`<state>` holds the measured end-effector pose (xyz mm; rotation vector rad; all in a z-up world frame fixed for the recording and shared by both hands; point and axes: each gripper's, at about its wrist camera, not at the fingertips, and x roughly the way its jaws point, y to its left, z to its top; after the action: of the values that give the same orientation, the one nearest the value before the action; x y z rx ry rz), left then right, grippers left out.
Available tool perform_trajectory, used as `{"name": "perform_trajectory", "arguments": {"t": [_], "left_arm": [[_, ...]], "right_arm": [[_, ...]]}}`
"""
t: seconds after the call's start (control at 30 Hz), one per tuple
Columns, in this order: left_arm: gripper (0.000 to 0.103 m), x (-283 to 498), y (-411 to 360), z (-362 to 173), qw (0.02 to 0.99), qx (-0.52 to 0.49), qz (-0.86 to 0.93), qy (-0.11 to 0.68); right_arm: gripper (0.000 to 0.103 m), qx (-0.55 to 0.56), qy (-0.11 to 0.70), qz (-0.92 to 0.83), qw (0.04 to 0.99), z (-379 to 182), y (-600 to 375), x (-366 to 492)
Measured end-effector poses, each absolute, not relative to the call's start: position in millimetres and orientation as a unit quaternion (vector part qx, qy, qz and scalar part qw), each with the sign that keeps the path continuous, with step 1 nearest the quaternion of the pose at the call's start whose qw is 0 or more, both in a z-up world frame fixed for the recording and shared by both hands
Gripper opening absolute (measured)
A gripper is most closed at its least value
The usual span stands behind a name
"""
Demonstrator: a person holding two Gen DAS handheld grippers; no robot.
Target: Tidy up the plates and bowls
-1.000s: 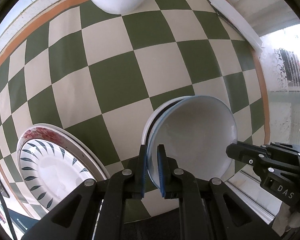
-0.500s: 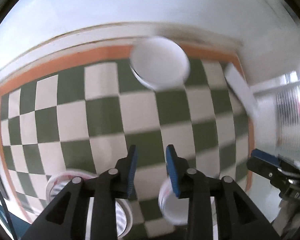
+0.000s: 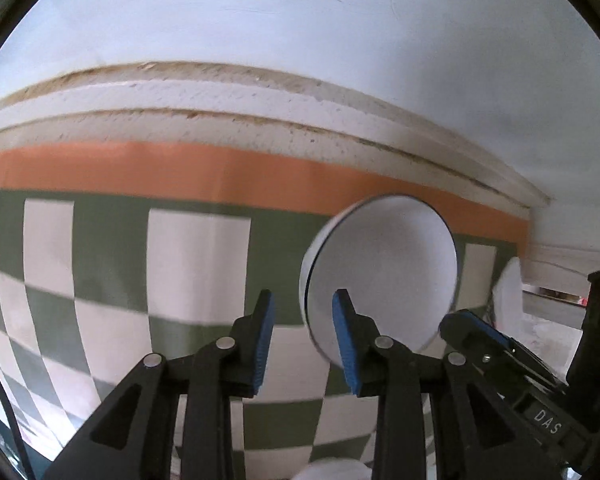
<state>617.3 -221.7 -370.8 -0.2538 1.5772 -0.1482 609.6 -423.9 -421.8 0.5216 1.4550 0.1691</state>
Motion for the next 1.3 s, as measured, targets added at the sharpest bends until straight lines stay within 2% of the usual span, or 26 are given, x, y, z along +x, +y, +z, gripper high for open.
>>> {"name": "perform_trajectory", "arguments": {"t": [0.03, 0.07, 0.1, 0.13, 0.2, 0.53, 0.8, 1.3], "left_arm": [[0.027, 619.6, -225.3, -373.7, 0.697, -0.104, -0.065, 0.706], [0.026, 621.5, -227.3, -374.8, 0.699, -0.099, -0.066, 0.705], [0.019, 622.7, -230.3, -375.7, 0.702, -0.09, -0.069, 0.703], [0.01, 625.9, -231.5, -377.1, 0.705, -0.088, -0.072, 0.7], [0.009, 627.1, -234.6, -378.9, 0.709, -0.078, -0.073, 0.697], [0.009, 617.8, -243.3, -376.8, 0.715, -0.058, -0.076, 0.693], [0.009, 592.3, -246.8, -352.8, 0.726, -0.051, -0.089, 0.68], [0.009, 498.7, -253.7, -277.3, 0.753, -0.024, -0.148, 0.641]], "right_arm": [[0.043, 0.236, 0.66, 0.078, 0.709, -426.8, -422.2, 614.2], [0.031, 0.236, 0.663, 0.08, 0.706, -431.2, -420.2, 618.8], [0.018, 0.233, 0.666, 0.079, 0.704, -433.9, -419.0, 621.7], [0.016, 0.228, 0.668, 0.079, 0.704, -436.8, -416.4, 623.5], [0.01, 0.214, 0.671, 0.073, 0.707, -439.9, -413.0, 625.9], [0.009, 0.19, 0.672, 0.07, 0.712, -437.2, -403.4, 623.9], [0.009, 0.183, 0.666, 0.077, 0.719, -414.8, -405.3, 600.1], [0.009, 0.195, 0.636, 0.065, 0.744, -337.3, -415.3, 483.0]]}}
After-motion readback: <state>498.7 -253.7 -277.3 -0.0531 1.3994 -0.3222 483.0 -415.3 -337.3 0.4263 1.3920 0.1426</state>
